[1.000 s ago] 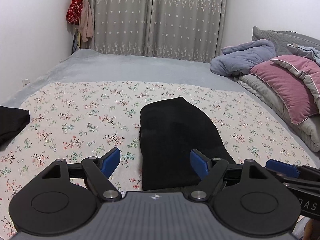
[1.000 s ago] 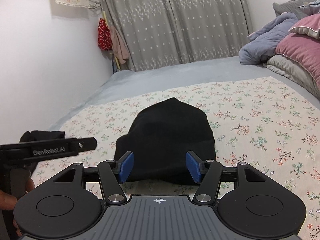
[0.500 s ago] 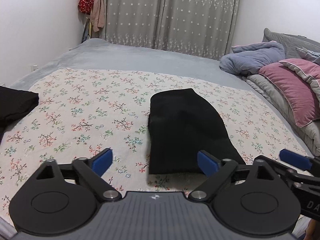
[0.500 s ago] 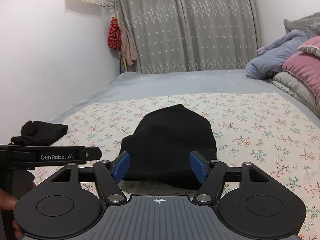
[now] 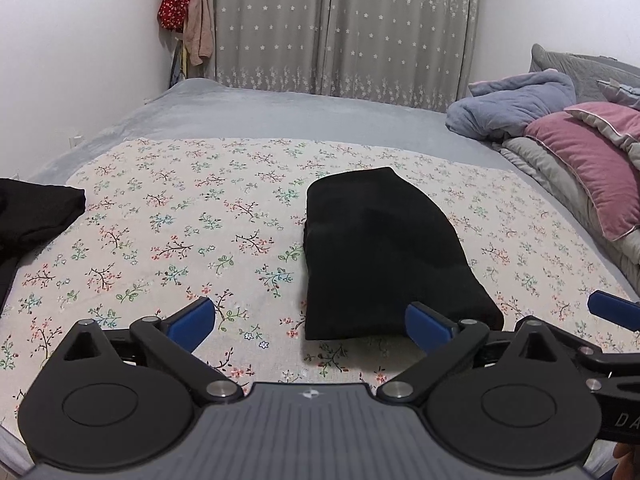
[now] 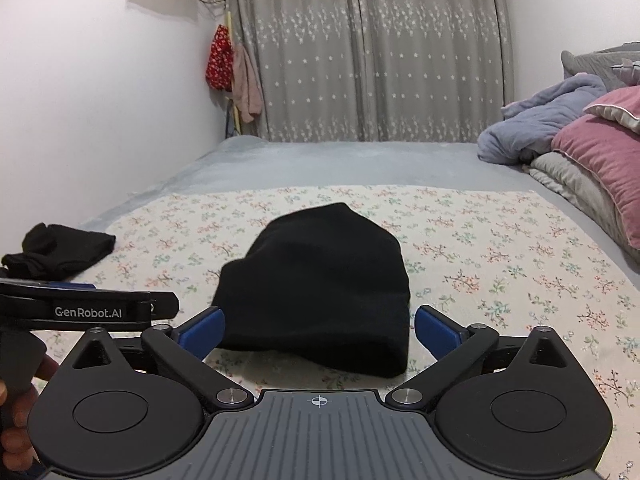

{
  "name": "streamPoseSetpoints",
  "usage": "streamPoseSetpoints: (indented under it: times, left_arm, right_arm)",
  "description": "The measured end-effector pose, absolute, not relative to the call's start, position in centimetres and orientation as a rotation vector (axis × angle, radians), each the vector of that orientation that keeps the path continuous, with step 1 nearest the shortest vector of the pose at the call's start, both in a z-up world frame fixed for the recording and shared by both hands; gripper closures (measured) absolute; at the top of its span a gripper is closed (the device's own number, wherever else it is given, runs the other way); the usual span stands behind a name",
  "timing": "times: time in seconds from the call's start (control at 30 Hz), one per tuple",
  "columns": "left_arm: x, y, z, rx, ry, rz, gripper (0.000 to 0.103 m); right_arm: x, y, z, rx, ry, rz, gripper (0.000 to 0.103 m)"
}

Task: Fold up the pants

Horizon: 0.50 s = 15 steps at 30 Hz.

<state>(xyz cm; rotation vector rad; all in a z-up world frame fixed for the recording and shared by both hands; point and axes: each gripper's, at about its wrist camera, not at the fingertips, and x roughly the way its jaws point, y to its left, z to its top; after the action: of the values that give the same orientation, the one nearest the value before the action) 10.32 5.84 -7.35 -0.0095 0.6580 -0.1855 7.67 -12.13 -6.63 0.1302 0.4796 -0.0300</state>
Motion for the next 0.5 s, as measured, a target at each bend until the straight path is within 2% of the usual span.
streamPoseSetpoints:
  times: [0.5]
  left_arm:
    - [10.6, 5.6, -7.7, 0.013, 0.664, -0.169, 0.000]
  right_arm:
    - [8.2, -12.1, -7.9, 0.107, 0.520, -0.050, 0.000]
